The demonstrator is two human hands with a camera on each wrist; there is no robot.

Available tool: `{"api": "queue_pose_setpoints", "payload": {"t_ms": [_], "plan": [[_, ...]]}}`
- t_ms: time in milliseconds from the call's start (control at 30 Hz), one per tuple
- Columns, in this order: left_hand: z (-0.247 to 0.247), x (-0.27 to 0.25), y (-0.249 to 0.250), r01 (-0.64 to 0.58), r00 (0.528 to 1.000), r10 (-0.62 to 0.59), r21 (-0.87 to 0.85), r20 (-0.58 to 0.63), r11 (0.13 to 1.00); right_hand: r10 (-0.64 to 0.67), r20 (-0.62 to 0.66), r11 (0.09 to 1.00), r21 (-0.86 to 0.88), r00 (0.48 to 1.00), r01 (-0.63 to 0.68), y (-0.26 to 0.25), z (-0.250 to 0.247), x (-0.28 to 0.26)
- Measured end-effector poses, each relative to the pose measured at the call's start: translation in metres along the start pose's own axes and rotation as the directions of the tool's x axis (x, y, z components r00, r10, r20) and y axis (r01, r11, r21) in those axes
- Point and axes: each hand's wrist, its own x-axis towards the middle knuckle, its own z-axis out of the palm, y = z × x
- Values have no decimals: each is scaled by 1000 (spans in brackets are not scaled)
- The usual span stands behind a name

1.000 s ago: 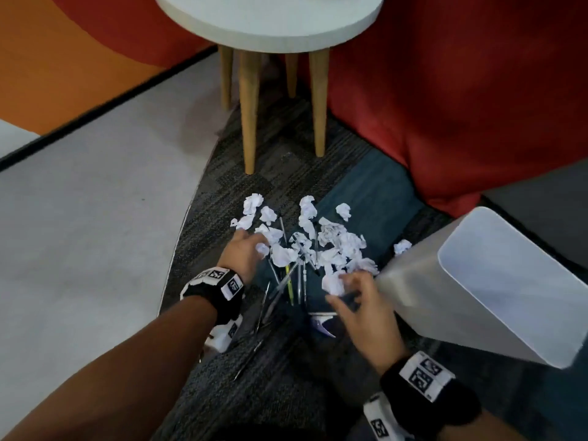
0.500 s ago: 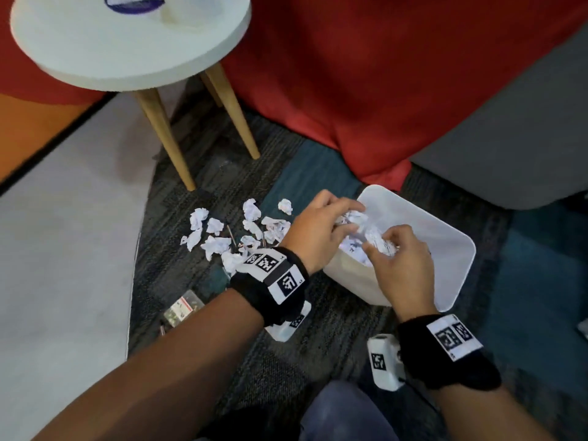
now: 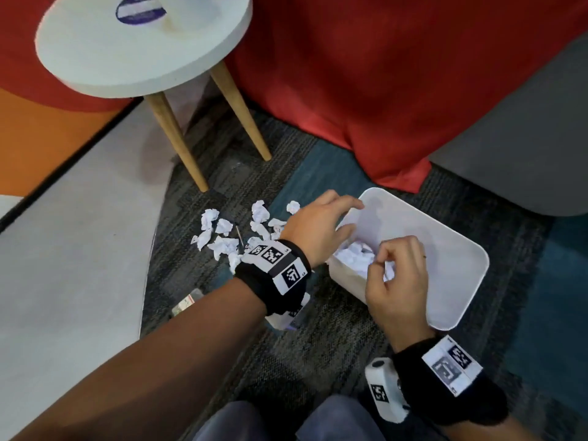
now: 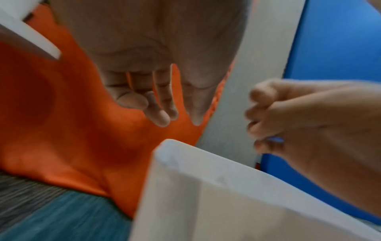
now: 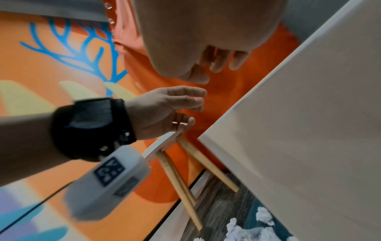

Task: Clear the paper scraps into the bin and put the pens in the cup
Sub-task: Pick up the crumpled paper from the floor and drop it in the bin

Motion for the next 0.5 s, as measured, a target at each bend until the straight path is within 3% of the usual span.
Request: {"api": "queue_pose_setpoints", "payload": {"t_ms": [100,233,367,500], "plan": [[-14,-19,-58,119,992,-121,-55,-41,991,-171,95,983,81,981,164,-21,26,-14],[-34,-64,-134,273,962,-274,-32,-18,961,-151,371,988,18,916,156,-31,78,-37],[-53,-114,-193,369,929,-368,-45,24,928,-43,703,956,-176,710,233,-33,133,-44],[-51,-137,-233,431,901,-427,-61,74,900,257,807,890,-412,532,196,-9,170,-52]]}}
